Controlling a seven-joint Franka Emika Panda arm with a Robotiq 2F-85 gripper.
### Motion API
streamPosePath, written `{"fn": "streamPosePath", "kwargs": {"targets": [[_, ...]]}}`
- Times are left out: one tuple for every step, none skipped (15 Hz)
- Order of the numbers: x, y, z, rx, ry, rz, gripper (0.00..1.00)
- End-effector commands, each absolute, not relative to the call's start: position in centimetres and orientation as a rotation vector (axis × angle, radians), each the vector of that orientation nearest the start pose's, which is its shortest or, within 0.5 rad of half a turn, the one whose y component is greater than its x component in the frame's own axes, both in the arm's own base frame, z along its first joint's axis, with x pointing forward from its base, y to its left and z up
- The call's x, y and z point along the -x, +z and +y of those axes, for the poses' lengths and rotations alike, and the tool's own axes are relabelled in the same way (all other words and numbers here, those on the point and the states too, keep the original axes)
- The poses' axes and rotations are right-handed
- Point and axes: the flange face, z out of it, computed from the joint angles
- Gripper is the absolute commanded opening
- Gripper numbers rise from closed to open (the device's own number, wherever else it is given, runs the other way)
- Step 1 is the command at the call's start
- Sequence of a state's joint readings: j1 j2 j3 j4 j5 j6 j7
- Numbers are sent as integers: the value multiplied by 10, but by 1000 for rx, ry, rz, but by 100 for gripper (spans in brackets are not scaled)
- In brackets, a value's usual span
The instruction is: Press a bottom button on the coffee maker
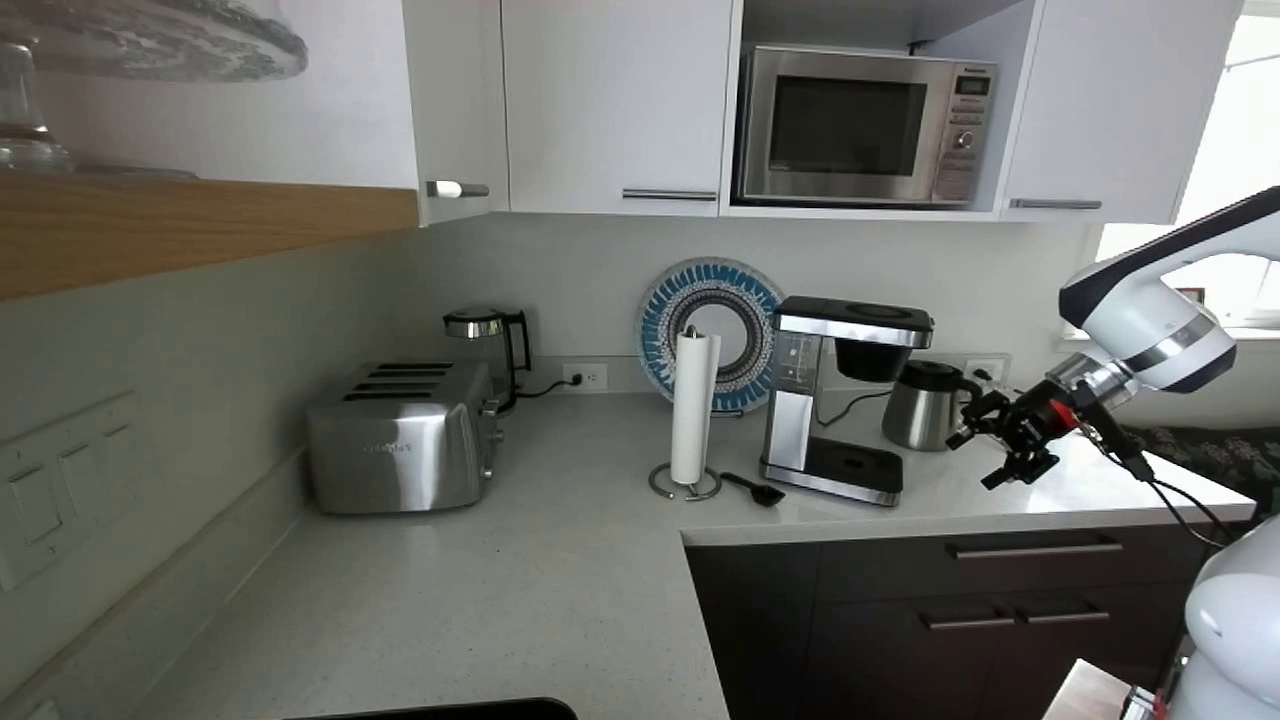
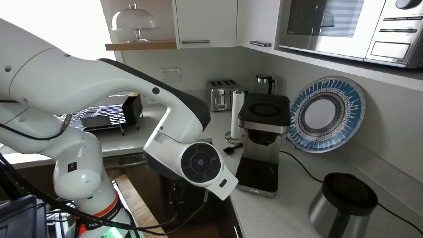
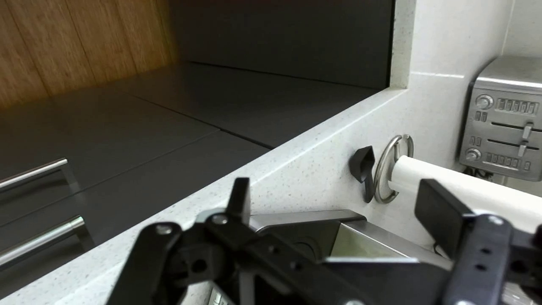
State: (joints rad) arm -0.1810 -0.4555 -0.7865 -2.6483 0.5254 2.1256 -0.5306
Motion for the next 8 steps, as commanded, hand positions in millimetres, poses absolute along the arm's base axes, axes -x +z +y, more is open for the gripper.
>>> {"fn": "streamPosePath", "kwargs": {"targets": [[-249,349,-292,2270,-386,813,100],[-251,348,-297,2265,-357,800,100],[-254,348,-303,2235,-321,771,100],[-255,347,-309,2217,-279,750,100],[-255,347,-314,2184,-225,715,100],[-256,346,-320,2162,-188,690,100],[-257,345,-327,2132,-157,657,100],[-258,342,-335,2122,-136,644,100]]}}
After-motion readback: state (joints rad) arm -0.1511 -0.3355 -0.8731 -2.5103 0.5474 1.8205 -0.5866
